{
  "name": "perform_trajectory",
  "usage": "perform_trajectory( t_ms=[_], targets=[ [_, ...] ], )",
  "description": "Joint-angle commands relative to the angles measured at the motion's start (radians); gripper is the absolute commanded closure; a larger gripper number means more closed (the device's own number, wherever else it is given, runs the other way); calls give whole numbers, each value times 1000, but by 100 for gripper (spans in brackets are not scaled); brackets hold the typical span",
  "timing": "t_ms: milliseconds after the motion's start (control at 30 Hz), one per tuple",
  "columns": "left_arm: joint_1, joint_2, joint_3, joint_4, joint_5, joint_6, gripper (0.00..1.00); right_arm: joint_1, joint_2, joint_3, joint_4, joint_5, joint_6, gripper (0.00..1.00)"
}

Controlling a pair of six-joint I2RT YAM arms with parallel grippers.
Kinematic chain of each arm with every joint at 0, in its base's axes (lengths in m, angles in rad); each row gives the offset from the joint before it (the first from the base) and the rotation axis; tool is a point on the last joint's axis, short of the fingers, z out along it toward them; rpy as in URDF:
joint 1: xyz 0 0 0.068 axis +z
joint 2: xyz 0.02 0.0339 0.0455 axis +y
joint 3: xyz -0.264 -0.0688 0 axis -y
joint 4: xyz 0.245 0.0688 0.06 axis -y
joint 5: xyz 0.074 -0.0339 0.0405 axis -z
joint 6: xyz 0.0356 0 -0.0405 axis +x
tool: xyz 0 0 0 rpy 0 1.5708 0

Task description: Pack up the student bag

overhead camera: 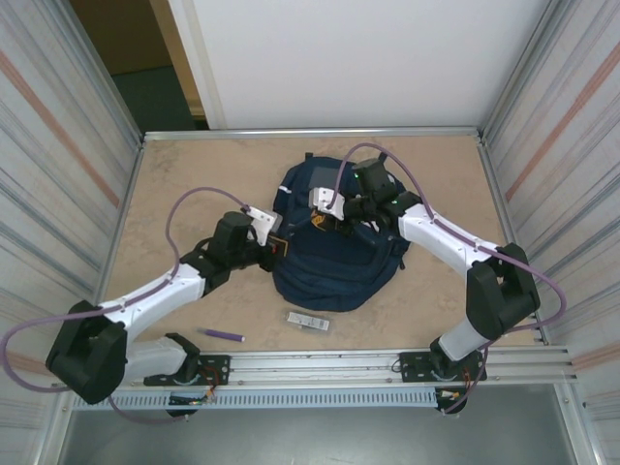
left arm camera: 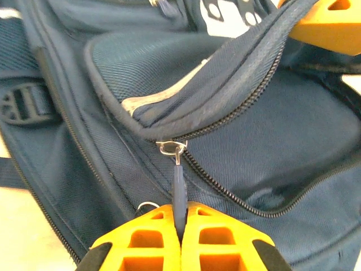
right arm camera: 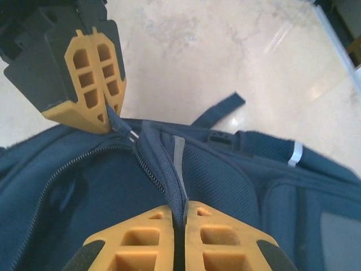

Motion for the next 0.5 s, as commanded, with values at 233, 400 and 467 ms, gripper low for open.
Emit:
perform_trajectory(
  t_ms=[233,400,467],
  targets=[
    [-172,188,204,113,274,-32,100,144,-248,-197,-167,244,33,76],
    [-200,242,245,84,294,-43,100,158,-342,-262,-138,359,43,66],
    [-199,234,231,84,280,-27,100,148,-362,-266,-156,429,40,65]
  ],
)
